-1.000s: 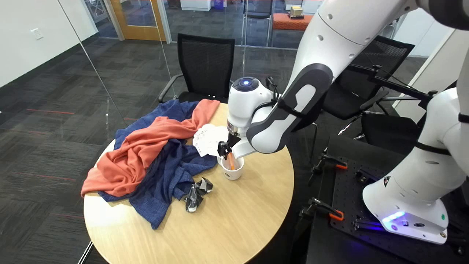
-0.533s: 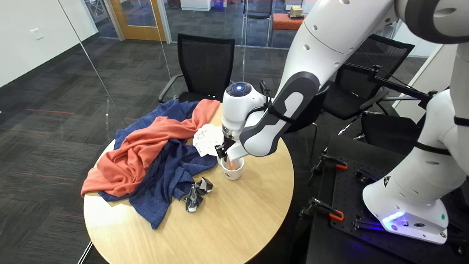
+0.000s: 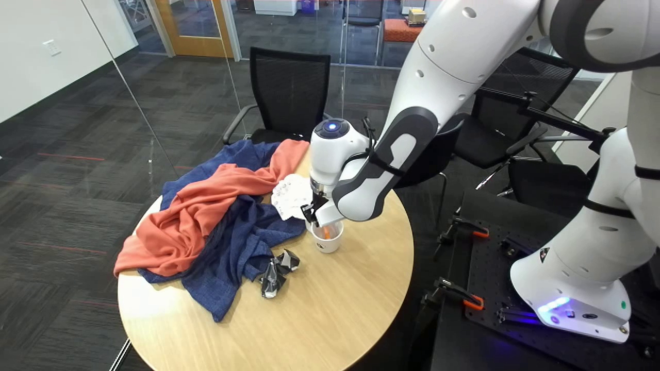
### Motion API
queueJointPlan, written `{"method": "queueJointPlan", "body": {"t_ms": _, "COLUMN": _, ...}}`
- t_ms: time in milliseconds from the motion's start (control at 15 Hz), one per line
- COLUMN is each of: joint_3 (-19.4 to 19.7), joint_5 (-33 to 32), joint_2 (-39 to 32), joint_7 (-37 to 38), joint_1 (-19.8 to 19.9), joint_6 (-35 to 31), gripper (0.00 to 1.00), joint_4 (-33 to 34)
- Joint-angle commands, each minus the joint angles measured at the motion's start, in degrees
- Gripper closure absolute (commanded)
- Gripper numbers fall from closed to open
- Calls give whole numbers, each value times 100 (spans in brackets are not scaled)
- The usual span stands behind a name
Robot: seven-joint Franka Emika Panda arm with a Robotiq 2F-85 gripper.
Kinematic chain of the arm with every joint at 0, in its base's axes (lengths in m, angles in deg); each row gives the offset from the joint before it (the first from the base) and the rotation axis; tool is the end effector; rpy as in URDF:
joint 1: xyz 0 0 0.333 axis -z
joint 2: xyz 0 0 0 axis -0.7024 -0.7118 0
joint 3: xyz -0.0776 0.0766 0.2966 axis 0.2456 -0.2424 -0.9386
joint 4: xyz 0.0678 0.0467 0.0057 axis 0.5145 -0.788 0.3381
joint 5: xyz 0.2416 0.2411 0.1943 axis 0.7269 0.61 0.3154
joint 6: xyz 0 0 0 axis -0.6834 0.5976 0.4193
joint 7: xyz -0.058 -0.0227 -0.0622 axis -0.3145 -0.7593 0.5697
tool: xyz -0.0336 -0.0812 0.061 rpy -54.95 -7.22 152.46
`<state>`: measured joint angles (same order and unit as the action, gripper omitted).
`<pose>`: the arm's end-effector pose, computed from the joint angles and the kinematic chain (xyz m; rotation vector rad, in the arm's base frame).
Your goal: Remove the orange marker from the mug and put it on the table
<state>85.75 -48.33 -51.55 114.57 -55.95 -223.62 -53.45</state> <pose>0.5438 0.0368 0.1328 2.9233 -1.0633 0.1755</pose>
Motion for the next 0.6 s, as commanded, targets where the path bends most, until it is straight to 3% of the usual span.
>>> {"method": "queueJointPlan", "body": {"t_ms": 0, "joint_3": 92, "joint_5": 184, "joint_2": -144, "joint_7": -134, "joint_1": -87, "joint_6": 18, "gripper": 56, "joint_4": 146}}
{"method": "queueJointPlan", "body": {"t_ms": 67, "joint_3": 91, "joint_5": 194, "joint_2": -168, "joint_7": -137, "joint_1": -86, "joint_6": 20, "gripper": 63, "joint_4": 160}}
{"method": "queueJointPlan", "body": {"t_ms": 267, "joint_3": 105, "joint_5": 209, "joint_2": -253, "joint_7": -137, "joint_1": -93, "joint_6": 42, "gripper": 72, "joint_4": 226}}
{"method": "queueJointPlan", "body": {"t_ms": 333, "joint_3": 111, "joint_5": 209, "joint_2": -278, "joint_7": -137, "joint_1": -97, "joint_6": 46, "gripper": 68, "joint_4": 246}}
{"method": "queueJointPlan", "body": {"t_ms": 533, "joint_3": 170, "joint_5": 183, "joint_2": -375, "joint_7": -111, "joint_1": -143, "joint_6": 54, "gripper": 66, "joint_4": 330}}
